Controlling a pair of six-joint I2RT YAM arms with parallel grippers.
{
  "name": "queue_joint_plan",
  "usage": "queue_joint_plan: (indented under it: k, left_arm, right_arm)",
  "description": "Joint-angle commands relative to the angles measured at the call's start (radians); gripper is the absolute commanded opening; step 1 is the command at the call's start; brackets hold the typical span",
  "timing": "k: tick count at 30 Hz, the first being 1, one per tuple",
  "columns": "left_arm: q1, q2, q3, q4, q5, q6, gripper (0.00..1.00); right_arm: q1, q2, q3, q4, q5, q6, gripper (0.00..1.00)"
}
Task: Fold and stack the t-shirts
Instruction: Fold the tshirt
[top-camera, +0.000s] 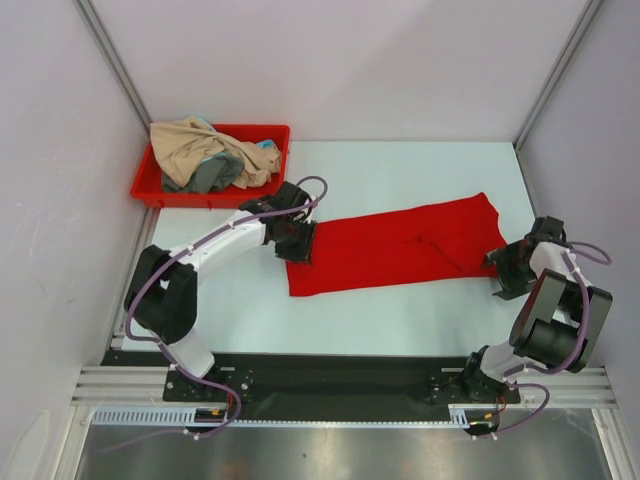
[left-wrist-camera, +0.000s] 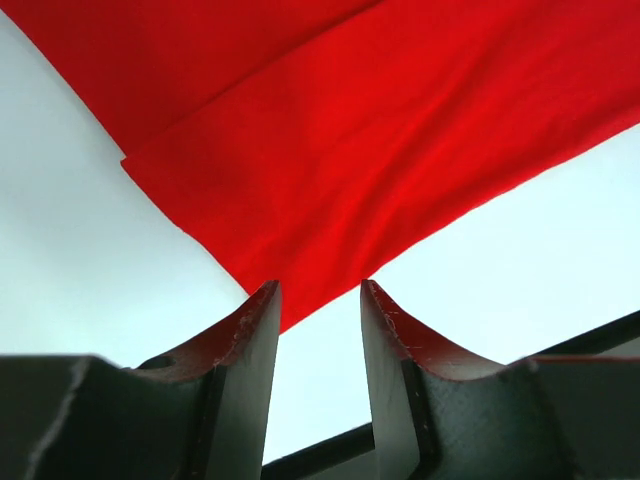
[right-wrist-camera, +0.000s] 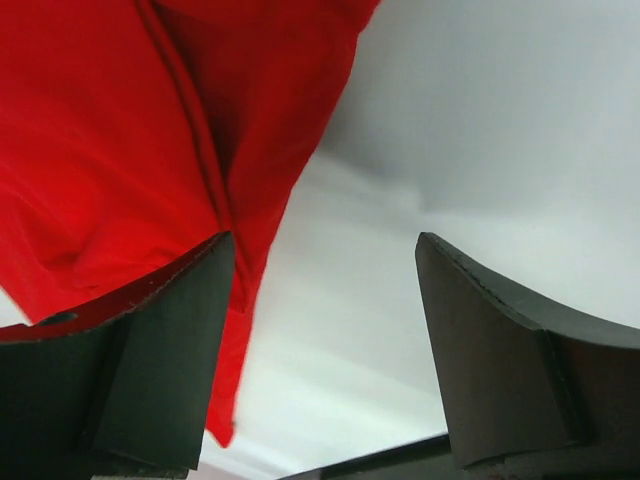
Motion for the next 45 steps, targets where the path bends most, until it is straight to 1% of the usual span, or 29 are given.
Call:
queue_joint_plan:
  k: [1,6,9,11,14,15,17,18,20,21,24,25,26,27,29,30,32,33,34,36,37,38,39,40,41,42,43,44,45]
  left_arm:
    - [-0.002,-0.045,-0.007,-0.004,-0.016,0.027,0.43]
    - [0.017,-0.070,-0.033,-0.003,-0.015,0.030,0.44]
    - [0.027,-0.079,-0.033,-0.006,-0.021,0.036,0.44]
    - [0.040,-0.083,-0.040,-0.012,-0.024,0.039,0.44]
    - [0.050,-0.094,-0.049,-0.014,-0.026,0.039,0.44]
    - [0.052,-0.102,-0.056,-0.014,-0.029,0.037,0.44]
    - [0.054,-0.105,-0.069,-0.009,-0.032,0.030,0.45]
    - [0.055,-0.106,-0.072,-0.010,-0.032,0.025,0.45]
    - [0.060,-0.097,-0.073,-0.018,-0.029,0.010,0.45]
    - [0.060,-0.094,-0.073,-0.026,-0.029,0.002,0.45]
    - [0.060,-0.094,-0.078,-0.032,-0.038,-0.027,0.45]
    - [0.058,-0.093,-0.078,-0.033,-0.047,-0.042,0.45]
    - [0.060,-0.091,-0.073,-0.046,-0.053,-0.047,0.45]
    - [0.058,-0.088,-0.069,-0.052,-0.056,-0.055,0.45]
    - [0.060,-0.082,-0.060,-0.073,-0.063,-0.073,0.46]
    - [0.058,-0.082,-0.052,-0.078,-0.066,-0.081,0.46]
    - [0.060,-0.083,-0.050,-0.078,-0.064,-0.096,0.47]
    - [0.058,-0.083,-0.050,-0.080,-0.059,-0.098,0.47]
    - [0.058,-0.080,-0.046,-0.083,-0.059,-0.099,0.49]
    - [0.058,-0.065,-0.029,-0.098,-0.067,-0.095,0.51]
    - [0.058,-0.059,-0.020,-0.101,-0.070,-0.086,0.53]
    - [0.060,-0.053,-0.003,-0.099,-0.070,-0.081,0.54]
    - [0.058,-0.048,0.008,-0.099,-0.064,-0.075,0.55]
    - [0.060,-0.034,0.019,-0.098,-0.066,-0.060,0.56]
    - [0.060,-0.027,0.029,-0.090,-0.056,-0.058,0.57]
    - [0.058,-0.019,0.049,-0.083,-0.049,-0.052,0.57]
    - [0.058,-0.005,0.057,-0.070,-0.018,-0.043,0.58]
    - [0.058,0.004,0.069,-0.048,-0.004,-0.038,0.58]
    - [0.058,0.013,0.074,-0.034,0.011,-0.035,0.58]
  right_arm:
    - [-0.023,-0.028,-0.050,0.207,-0.061,0.087,0.78]
    - [-0.059,0.010,-0.131,0.335,-0.058,0.056,0.80]
    - [-0.071,0.033,-0.151,0.395,-0.047,0.036,0.80]
    - [-0.077,0.055,-0.148,0.415,-0.037,0.027,0.80]
    - [-0.079,0.104,-0.129,0.459,-0.032,0.025,0.76]
    - [-0.079,0.119,-0.123,0.476,-0.024,0.028,0.67]
    - [-0.076,0.157,-0.109,0.504,-0.021,0.032,0.58]
    - [-0.063,0.167,-0.103,0.533,-0.014,0.027,0.52]
    - [-0.056,0.200,-0.071,0.542,0.003,0.030,0.44]
    - [-0.051,0.211,-0.056,0.556,0.005,0.032,0.27]
    - [-0.033,0.271,0.041,0.560,0.034,0.009,0.07]
    - [-0.026,0.291,0.076,0.556,0.040,-0.010,0.06]
    - [-0.022,0.343,0.166,0.550,0.043,-0.046,0.05]
    - [-0.014,0.374,0.212,0.550,0.034,-0.072,0.05]
    - [0.019,0.446,0.327,0.547,0.025,-0.125,0.05]
    - [0.033,0.523,0.458,0.541,0.020,-0.180,0.05]
    - [0.078,0.625,0.594,0.519,0.009,-0.215,0.06]
    - [0.092,0.724,0.680,0.496,0.003,-0.237,0.09]
    - [0.122,0.771,0.819,0.482,-0.001,-0.241,0.09]
    - [0.153,0.870,0.988,0.414,-0.024,-0.248,0.12]
    - [0.167,0.957,1.162,0.374,-0.027,-0.248,0.13]
    - [0.196,1.002,1.241,0.285,-0.023,-0.246,0.15]
    - [0.207,1.033,1.309,0.243,-0.018,-0.243,0.26]
    - [0.216,1.077,1.375,0.208,-0.023,-0.235,0.33]
    - [0.227,1.086,1.450,0.176,-0.030,-0.232,0.40]
    - [0.243,1.084,1.470,0.128,-0.030,-0.234,0.53]
    - [0.250,1.072,1.475,0.108,-0.018,-0.240,0.59]
    - [0.256,1.034,1.458,0.073,0.012,-0.243,0.69]
    - [0.259,1.006,1.443,0.056,0.019,-0.243,0.72]
